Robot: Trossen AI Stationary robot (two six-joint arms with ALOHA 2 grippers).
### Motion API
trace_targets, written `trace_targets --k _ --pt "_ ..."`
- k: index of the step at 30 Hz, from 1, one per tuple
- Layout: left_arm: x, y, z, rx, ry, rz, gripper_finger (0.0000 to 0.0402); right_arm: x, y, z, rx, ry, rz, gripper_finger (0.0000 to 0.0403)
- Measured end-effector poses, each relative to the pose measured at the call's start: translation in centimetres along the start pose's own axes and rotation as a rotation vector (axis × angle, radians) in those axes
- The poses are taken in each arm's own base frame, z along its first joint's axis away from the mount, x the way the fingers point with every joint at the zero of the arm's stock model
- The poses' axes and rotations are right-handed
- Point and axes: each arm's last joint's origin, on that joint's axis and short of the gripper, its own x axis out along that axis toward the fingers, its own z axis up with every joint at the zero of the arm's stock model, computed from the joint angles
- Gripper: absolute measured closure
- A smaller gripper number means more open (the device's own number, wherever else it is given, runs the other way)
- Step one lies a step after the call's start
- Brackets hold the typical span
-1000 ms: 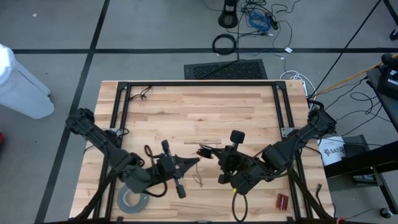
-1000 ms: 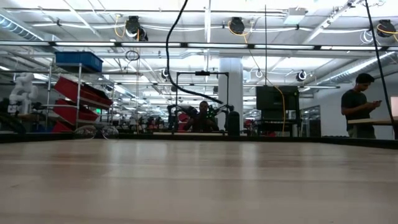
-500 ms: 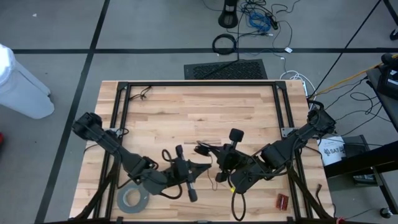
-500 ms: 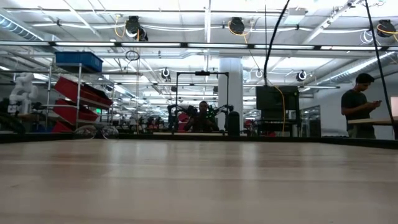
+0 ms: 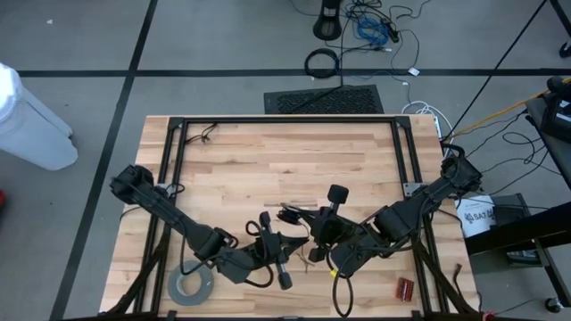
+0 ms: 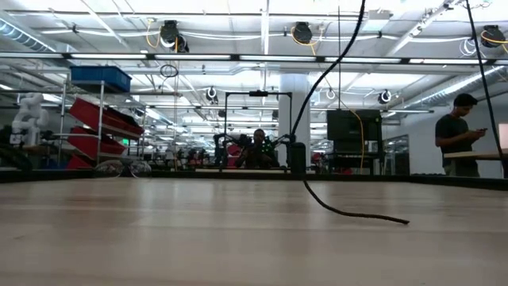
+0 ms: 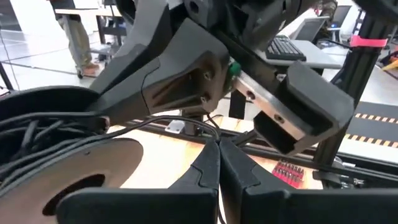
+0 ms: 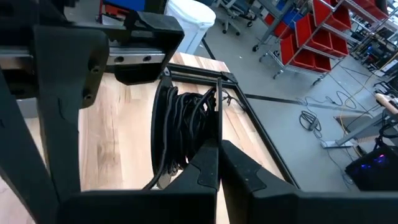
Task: Coil cords
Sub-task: Coil the black wire onto the spool
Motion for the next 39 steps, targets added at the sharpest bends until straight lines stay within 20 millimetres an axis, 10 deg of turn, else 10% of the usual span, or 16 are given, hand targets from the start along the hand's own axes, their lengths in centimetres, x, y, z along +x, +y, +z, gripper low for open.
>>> trace_targets --k 17,39 --pt "1.2 -0.9 -3.1 0.068 0.079 0.006 0.0395 -2.3 0.0 0.5 0.039 -0.045 0.080 0.0403" --pt "-3.1 -4.3 -3.7 0.085 0.079 -0.131 0.0203 -8.8 -1.1 1.2 0.074 -0.156 0.225 0.0403"
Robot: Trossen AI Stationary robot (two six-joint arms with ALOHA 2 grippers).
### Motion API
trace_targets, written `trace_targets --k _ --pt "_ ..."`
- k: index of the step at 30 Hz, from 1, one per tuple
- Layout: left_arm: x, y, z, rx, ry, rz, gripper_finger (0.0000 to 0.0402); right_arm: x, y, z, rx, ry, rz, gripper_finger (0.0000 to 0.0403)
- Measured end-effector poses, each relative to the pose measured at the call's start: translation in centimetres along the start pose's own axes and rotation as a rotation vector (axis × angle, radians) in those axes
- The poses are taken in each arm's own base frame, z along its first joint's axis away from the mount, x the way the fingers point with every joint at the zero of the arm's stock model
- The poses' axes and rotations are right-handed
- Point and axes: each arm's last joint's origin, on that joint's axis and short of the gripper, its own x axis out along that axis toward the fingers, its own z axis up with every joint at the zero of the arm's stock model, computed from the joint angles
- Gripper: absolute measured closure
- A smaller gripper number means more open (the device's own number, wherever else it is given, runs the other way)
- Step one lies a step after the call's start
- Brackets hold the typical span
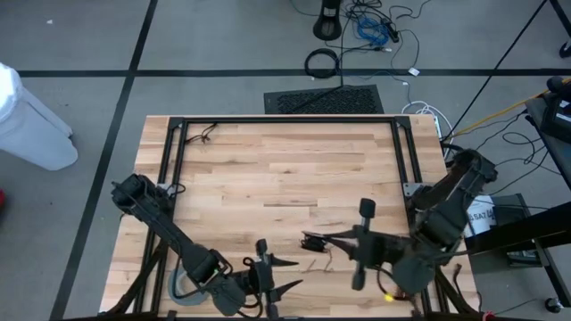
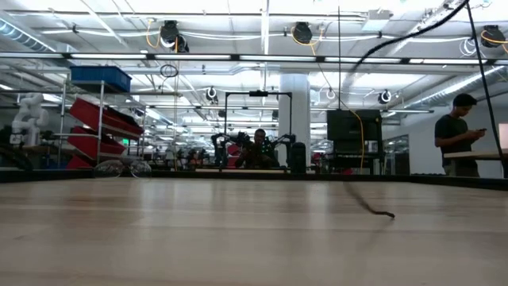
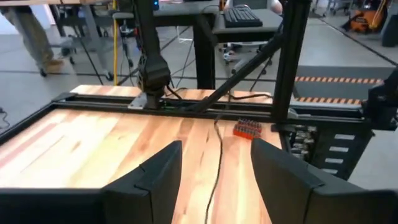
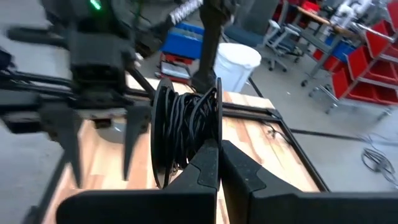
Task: Coil cords
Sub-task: Coil the black wire onto the spool
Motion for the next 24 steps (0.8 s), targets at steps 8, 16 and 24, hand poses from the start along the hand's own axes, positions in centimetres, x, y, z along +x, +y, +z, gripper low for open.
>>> trace_targets --k 8,16,24 --pt "2.3 -1.8 -1.0 -0.043 -0.110 -0.287 0.0202 -2.5 0.4 0.3 -0.015 -0.037 0.066 0.0403" --pt "7.4 -2.1 -5.5 -0.151 -0.256 -0.293 0.0202 -3.8 0.8 0.3 -0.020 -0.055 0.086 0.0403" --pt "10.7 -0.9 -8.8 -0.084 -0.365 -0.269 0.0202 -4.2 0.8 0.1 -0.006 -0.055 0.077 0.0403"
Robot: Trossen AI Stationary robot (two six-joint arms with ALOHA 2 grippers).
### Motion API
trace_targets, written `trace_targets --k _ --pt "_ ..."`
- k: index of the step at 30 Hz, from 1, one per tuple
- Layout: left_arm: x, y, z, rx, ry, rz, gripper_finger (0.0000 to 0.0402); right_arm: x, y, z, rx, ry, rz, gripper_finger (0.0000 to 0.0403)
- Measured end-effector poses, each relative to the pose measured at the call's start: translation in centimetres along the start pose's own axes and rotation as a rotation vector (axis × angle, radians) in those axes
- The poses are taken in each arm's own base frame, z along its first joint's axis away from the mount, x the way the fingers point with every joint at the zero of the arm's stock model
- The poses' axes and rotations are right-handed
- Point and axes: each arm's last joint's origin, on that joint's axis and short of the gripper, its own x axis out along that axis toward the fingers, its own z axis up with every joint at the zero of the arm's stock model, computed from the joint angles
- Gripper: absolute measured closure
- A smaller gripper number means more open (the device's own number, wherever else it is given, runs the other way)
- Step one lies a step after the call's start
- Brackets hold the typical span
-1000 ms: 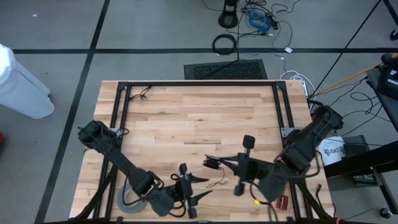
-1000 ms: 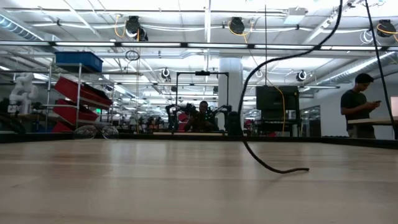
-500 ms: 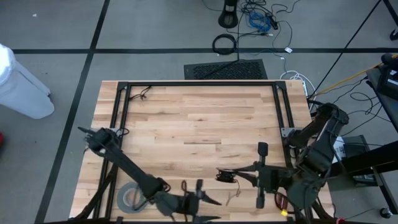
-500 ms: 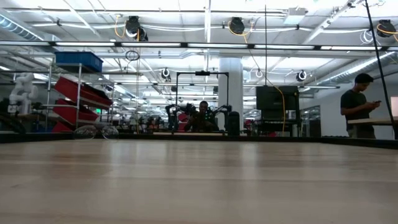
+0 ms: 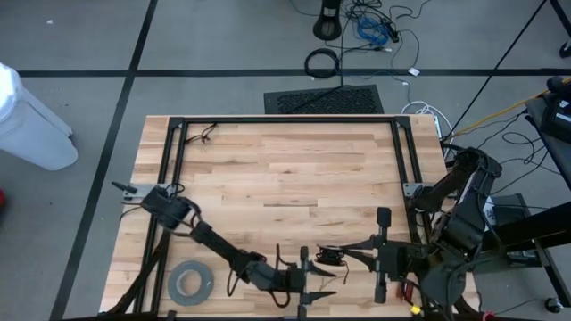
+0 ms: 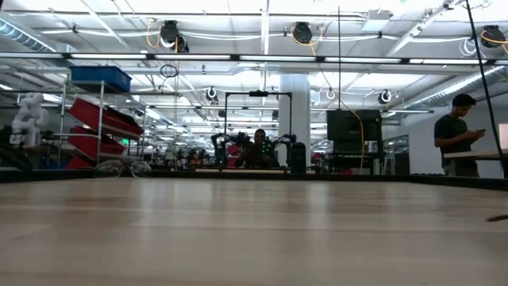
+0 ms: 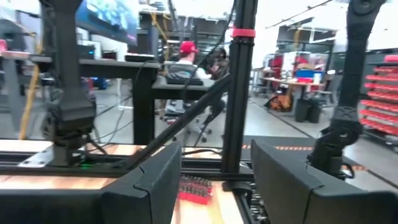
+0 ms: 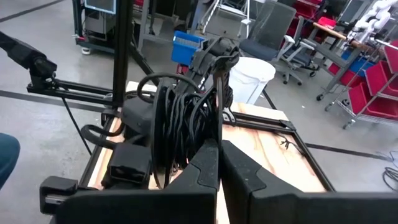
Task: Coil cords
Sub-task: Coil the black wire onto the spool
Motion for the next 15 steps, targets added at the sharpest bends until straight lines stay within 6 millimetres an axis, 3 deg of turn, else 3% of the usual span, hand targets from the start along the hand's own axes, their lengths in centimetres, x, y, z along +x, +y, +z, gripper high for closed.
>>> trace_targets --k 6,15 --pt "0.8 1.1 -1.0 -0.011 0.018 -0.017 0.0202 0.0 -0.1 -0.2 0.013 0.012 -0.004 0.0403" --pt "2.0 2.6 -0.3 0.064 -0.014 -0.011 0.0202 0.3 0.1 -0.3 0.016 0.017 -0.014 0.0403"
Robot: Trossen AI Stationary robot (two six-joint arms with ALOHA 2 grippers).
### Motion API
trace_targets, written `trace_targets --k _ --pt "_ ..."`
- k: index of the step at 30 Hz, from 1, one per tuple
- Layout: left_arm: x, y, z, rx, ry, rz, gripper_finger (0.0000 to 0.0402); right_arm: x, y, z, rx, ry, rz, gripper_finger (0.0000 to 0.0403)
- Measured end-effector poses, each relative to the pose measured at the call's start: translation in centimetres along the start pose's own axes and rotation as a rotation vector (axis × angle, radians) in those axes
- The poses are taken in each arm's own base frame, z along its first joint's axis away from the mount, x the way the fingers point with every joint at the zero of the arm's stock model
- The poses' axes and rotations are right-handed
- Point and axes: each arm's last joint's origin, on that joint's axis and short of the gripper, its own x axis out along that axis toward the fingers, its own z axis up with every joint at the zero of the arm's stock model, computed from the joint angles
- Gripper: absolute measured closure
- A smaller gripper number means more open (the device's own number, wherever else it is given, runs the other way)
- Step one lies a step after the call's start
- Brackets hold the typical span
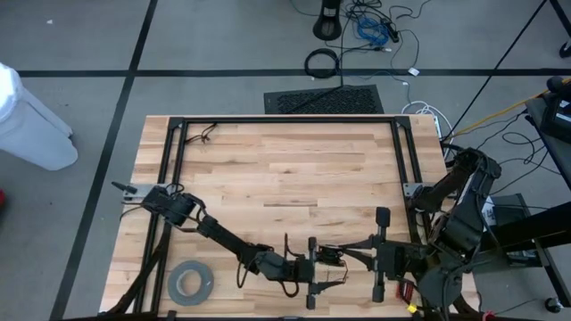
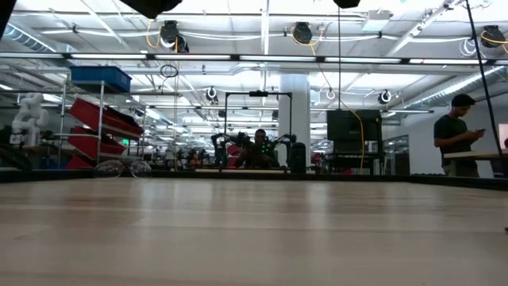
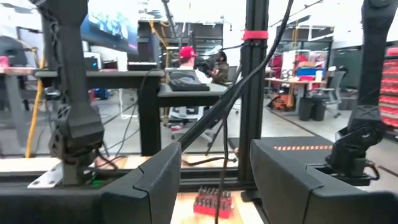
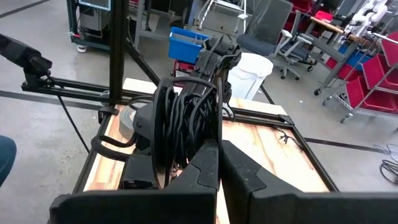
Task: Coil cords
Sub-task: Coil the black wire onto the spool
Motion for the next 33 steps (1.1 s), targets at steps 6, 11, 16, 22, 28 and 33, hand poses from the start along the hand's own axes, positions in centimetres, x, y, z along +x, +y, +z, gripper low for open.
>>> trace_targets --k 6,11,16,22,28,33 --pt "0.1 -0.2 0.2 -0.003 -0.003 -0.025 0.0202 0.1 0.0 0.5 0.022 -0.030 -0.001 0.0403" --pt "0.0 -0.6 0.2 -0.002 0.002 -0.073 0.0203 0.6 0.1 0.5 0.019 -0.029 -0.006 0.0403" --pt "0.0 -0.7 0.2 -0.064 0.010 -0.076 0.0203 1.1 -0.1 0.5 0.023 -0.025 -0.020 0.0403" --pt "0.0 -0.6 -0.5 -0.105 0.079 -0.062 0.0204 1.9 0.8 0.0 0.008 -0.008 -0.020 0.0403" --pt "-0.1 -0.8 -0.6 -0.099 0.094 -0.041 0.0204 1.5 1.0 0.0 0.026 -0.011 -0.008 0.0403" --pt "-0.2 -0.9 -0.6 -0.099 0.094 -0.033 0.0204 1.2 1.2 -0.1 0.023 -0.013 0.002 0.0403"
